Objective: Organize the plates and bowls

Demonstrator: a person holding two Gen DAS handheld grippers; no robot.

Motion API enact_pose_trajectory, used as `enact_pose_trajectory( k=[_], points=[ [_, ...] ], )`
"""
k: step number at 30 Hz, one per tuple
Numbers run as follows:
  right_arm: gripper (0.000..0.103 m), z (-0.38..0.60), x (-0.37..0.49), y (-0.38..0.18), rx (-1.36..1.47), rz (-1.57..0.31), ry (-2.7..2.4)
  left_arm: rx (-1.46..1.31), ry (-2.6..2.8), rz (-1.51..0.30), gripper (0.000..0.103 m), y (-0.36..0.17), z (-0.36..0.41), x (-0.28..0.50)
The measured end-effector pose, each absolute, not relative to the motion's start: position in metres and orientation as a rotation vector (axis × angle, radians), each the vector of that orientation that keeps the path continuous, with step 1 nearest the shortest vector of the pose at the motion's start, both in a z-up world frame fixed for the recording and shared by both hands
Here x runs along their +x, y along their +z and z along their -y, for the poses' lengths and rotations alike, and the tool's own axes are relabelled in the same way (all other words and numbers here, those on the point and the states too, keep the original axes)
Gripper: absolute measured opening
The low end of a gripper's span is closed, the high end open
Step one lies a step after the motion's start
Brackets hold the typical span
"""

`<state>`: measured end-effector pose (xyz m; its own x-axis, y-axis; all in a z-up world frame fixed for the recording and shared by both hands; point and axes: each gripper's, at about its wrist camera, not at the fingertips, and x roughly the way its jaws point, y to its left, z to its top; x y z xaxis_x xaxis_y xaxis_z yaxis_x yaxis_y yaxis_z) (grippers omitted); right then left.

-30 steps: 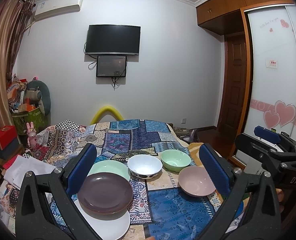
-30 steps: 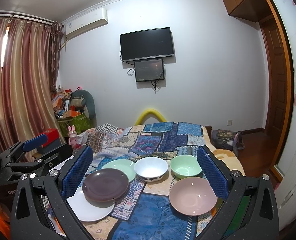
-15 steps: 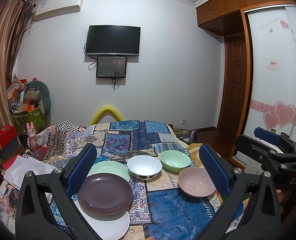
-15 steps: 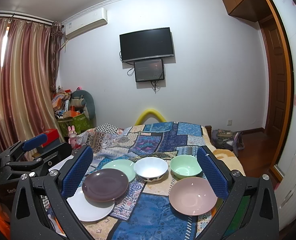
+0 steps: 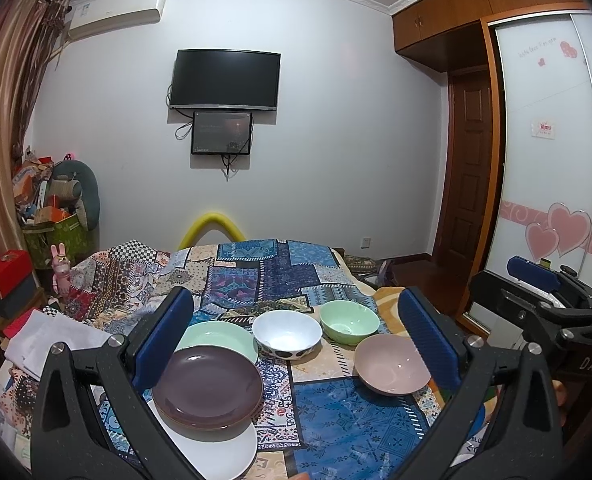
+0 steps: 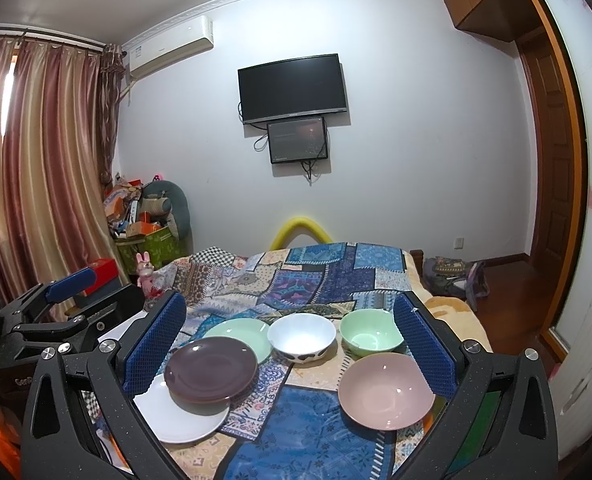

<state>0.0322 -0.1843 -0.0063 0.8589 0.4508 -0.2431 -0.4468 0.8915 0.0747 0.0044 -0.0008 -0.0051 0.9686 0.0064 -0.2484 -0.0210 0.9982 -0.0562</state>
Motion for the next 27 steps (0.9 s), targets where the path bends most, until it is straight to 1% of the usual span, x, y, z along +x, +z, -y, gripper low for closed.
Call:
enact_pose_trajectory(
  k=[15,21,27],
  points=[
    [0.103,0.168,0.049,-0.015,0.019,-0.309,0.482,-0.074,0.013,-0.27,0.103,-0.011,-0.014,0.013],
    [0.103,0.148,0.067,-0.029,0.001,-0.358,0.485,-0.077,0.028,-0.306,0.103,-0.023,-0.037,0.028],
    [0.103,0.124,0.088,-0.055,-0.022,-0.45,0.514,-0.097,0.075,-0.37,0.103,-0.049,-0.076,0.048]
  ],
)
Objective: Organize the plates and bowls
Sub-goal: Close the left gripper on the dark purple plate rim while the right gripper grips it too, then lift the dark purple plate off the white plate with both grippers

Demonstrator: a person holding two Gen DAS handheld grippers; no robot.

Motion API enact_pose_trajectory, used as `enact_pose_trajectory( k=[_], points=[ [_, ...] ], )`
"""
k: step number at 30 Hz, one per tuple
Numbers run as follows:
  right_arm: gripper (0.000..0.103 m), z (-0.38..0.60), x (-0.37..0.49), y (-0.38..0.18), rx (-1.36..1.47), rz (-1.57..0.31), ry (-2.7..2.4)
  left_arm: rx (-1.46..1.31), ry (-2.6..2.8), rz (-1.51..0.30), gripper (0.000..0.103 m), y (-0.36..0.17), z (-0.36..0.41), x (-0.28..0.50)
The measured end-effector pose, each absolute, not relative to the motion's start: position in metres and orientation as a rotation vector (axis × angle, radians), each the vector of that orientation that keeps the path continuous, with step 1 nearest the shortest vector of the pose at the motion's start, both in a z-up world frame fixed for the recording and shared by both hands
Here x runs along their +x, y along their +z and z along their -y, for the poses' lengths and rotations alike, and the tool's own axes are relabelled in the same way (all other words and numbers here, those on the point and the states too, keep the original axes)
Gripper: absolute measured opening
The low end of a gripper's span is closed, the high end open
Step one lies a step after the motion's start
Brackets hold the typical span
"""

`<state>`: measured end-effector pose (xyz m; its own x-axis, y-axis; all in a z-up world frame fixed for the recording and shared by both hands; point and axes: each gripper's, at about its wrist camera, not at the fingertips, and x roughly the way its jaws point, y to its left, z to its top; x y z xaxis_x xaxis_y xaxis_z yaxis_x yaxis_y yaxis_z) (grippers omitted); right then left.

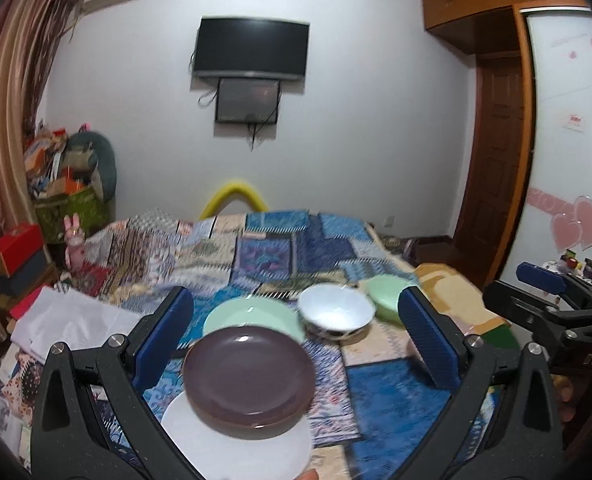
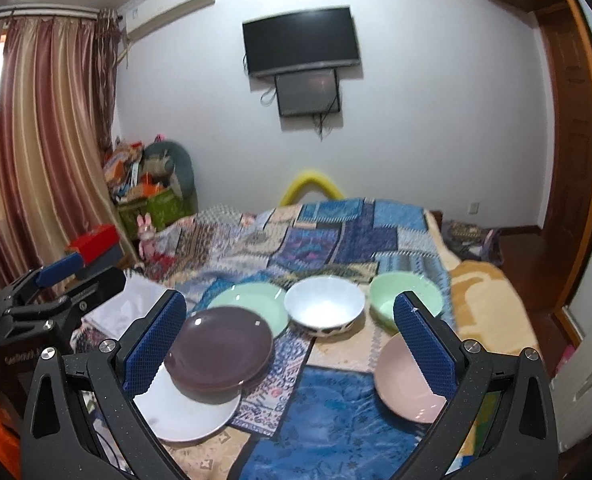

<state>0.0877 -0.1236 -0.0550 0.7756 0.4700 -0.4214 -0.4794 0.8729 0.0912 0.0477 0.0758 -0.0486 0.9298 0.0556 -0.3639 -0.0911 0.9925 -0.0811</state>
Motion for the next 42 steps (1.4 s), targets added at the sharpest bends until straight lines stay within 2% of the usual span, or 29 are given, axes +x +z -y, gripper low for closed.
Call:
enact_pose_trajectory(
  k=[17,18,20,27,30,32,35,39,42],
  points=[
    [0.102,0.065,0.15,-0.14,-0.113,-0.723,0.519,-0.146,0.102,-0.646,0.103,-0.152,-0.187,0.112],
    [0.099,0.063,0.155,-0.146,-0.103,-0.749,0.527,-0.152,0.116,-0.658,0.103,-0.159,-0.193,0.116],
    [0.093,0.059,0.163,-0.154,-0.094,-0.788,0.528,-0.164,0.135,-0.7,0.088,-0.173,-0.204,0.124],
    [0.071,0.048,0.183,-0.185,-0.077,-0.9,0.535,-0.252,0.134,-0.829,0.07,-0.213,-0.236,0.152],
    [0.063,0.042,0.187,-0.195,-0.09,-0.926,0.54,-0.285,0.119,-0.864,0.059,-0.224,-0.242,0.162],
    [0.059,0.04,0.19,-0.199,-0.089,-0.939,0.549,-0.313,0.097,-0.892,0.048,-0.232,-0.246,0.169],
    [0.054,0.037,0.195,-0.204,-0.081,-0.953,0.558,-0.325,0.075,-0.921,0.038,-0.241,-0.246,0.175],
    [0.043,0.033,0.202,-0.212,-0.067,-0.982,0.563,-0.325,0.059,-0.938,0.034,-0.247,-0.243,0.181],
    [0.038,0.032,0.207,-0.215,-0.042,-0.993,0.566,-0.325,0.031,-0.959,0.025,-0.25,-0.241,0.183]
  ],
)
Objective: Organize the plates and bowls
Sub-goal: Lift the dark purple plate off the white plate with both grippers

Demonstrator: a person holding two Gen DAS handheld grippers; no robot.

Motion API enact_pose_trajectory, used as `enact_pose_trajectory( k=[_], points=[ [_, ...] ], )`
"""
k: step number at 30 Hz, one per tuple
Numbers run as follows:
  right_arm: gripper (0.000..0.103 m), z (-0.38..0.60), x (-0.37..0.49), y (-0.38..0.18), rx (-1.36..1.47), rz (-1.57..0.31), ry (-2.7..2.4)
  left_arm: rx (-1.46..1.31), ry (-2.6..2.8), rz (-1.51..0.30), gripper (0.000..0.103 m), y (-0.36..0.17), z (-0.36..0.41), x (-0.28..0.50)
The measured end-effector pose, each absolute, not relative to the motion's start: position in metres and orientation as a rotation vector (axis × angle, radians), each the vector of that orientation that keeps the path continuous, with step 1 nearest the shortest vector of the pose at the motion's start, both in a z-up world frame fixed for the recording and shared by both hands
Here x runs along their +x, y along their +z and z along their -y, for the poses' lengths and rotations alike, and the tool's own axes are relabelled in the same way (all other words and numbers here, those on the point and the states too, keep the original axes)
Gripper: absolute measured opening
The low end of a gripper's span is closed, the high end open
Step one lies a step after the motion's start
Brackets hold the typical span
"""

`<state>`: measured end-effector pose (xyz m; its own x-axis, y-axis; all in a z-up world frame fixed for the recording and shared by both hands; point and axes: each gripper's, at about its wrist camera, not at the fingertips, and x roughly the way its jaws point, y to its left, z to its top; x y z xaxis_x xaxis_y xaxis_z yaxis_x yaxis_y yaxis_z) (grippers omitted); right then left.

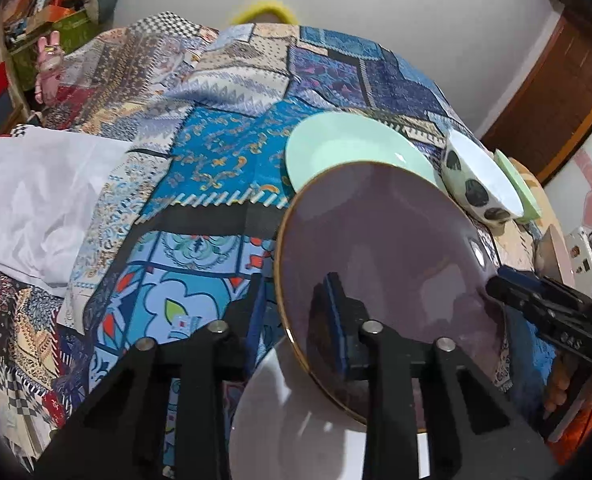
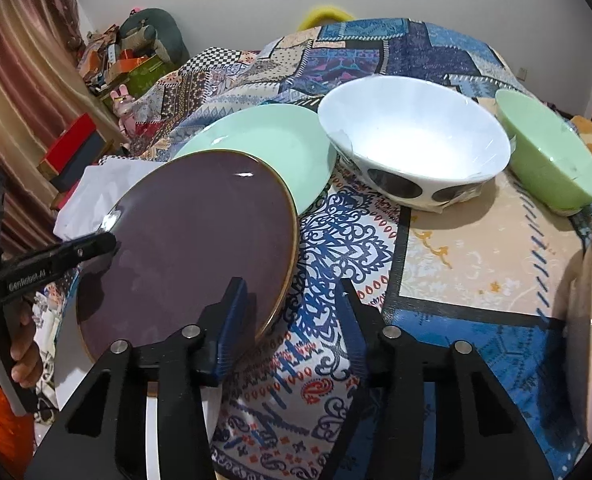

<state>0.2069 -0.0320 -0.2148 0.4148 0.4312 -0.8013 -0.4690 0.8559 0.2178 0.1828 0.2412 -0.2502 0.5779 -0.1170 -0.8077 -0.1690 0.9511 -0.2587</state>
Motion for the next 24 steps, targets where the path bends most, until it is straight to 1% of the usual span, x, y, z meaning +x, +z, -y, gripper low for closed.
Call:
enact_pose_trajectory(
  k=[2,9,14,24],
  points=[
    [0.033,0.031,0.208,-0.216,-0.037,-0.999,0.572,-0.321,0.025,-0.963,0.024,-0.251,-0.241,0.184],
    [0.024,0.02,0.208,-0.219,-0.036,-1.009,0.625,-0.33,0.004,-0.968,0.024,-0.252,-0.243,0.189],
    [0.024,0.023,0.21,-0.218,-0.01,-1.001,0.619,-0.277,-0.021,-0.971,0.025,-0.25,-0.237,0.188],
    [0.024,0.025,0.206,-0.216,-0.066,-0.971,0.633,-0.266,0.002,-0.972,0.025,-0.249,-0.23,0.184]
  ],
)
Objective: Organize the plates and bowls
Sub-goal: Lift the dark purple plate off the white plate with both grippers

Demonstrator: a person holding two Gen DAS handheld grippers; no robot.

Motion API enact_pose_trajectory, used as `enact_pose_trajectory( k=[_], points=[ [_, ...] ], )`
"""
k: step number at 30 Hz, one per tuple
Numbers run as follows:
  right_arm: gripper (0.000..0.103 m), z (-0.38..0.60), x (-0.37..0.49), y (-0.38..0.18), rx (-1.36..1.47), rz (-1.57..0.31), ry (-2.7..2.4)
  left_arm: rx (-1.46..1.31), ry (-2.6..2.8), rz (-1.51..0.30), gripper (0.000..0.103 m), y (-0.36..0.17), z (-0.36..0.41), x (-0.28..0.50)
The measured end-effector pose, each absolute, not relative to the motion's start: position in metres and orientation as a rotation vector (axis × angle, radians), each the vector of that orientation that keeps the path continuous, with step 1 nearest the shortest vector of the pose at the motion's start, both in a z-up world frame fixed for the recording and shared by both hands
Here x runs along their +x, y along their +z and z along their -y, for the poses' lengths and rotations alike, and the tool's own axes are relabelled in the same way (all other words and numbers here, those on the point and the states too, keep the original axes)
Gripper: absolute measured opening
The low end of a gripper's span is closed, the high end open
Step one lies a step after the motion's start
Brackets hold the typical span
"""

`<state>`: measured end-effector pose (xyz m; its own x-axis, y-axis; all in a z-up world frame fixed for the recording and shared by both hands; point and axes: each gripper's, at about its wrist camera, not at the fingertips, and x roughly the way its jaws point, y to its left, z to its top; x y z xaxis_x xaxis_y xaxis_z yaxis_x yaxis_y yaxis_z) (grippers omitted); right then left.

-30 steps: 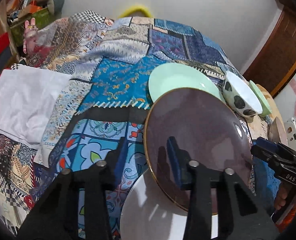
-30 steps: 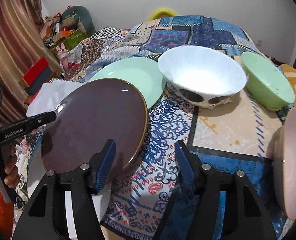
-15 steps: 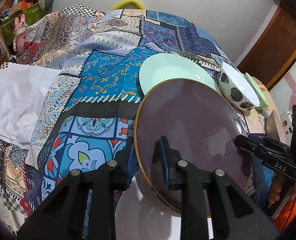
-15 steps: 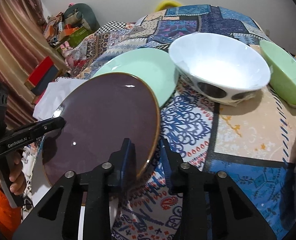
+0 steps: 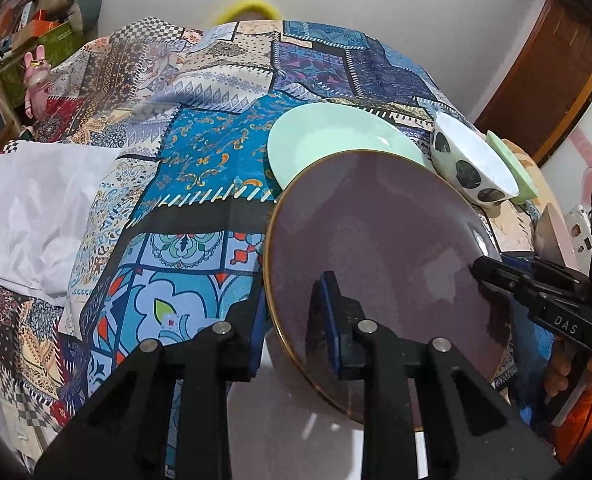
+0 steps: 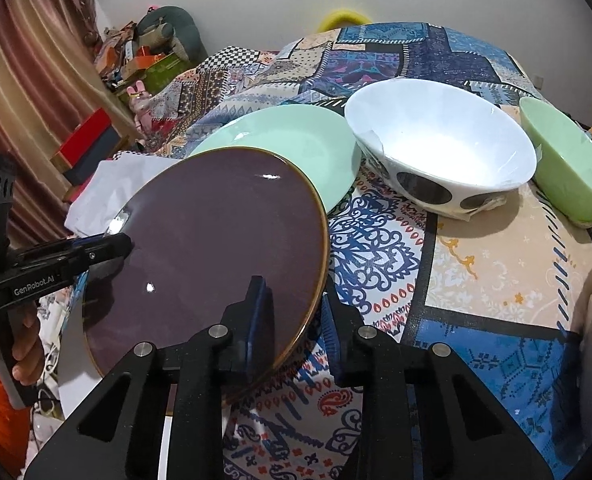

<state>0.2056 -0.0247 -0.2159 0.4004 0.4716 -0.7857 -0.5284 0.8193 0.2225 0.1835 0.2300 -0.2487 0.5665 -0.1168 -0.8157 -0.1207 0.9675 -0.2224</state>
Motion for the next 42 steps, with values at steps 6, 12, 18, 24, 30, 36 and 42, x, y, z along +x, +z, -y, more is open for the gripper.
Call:
enact_pose_trajectory(
  k=[6,12,18,24,30,36,42],
  points=[
    [0.024,0.029,0.201,-0.209,-0.06,-0.952,0.636,-0.239,0.025,-0.944,0.025,-0.239,-0.22,0.174],
    [0.024,0.04,0.193,-0.197,-0.055,-0.932,0.624,-0.236,0.018,-0.932,0.025,-0.226,-0.208,0.167],
    [0.024,0.058,0.184,-0.185,-0.032,-0.919,0.611,-0.246,0.008,-0.916,0.025,-0.213,-0.191,0.159],
    [0.024,0.075,0.171,-0.172,-0.032,-0.894,0.591,-0.241,-0.017,-0.912,0.025,-0.201,-0.17,0.147],
    [0.024,0.094,0.157,-0.16,-0.022,-0.867,0.582,-0.24,-0.034,-0.899,0.025,-0.186,-0.149,0.134],
    [0.024,0.112,0.143,-0.152,-0.016,-0.843,0.575,-0.239,-0.048,-0.893,0.025,-0.173,-0.127,0.119],
    [0.024,0.13,0.134,-0.153,-0.013,-0.84,0.57,-0.236,-0.057,-0.906,0.025,-0.17,-0.109,0.111]
  ],
)
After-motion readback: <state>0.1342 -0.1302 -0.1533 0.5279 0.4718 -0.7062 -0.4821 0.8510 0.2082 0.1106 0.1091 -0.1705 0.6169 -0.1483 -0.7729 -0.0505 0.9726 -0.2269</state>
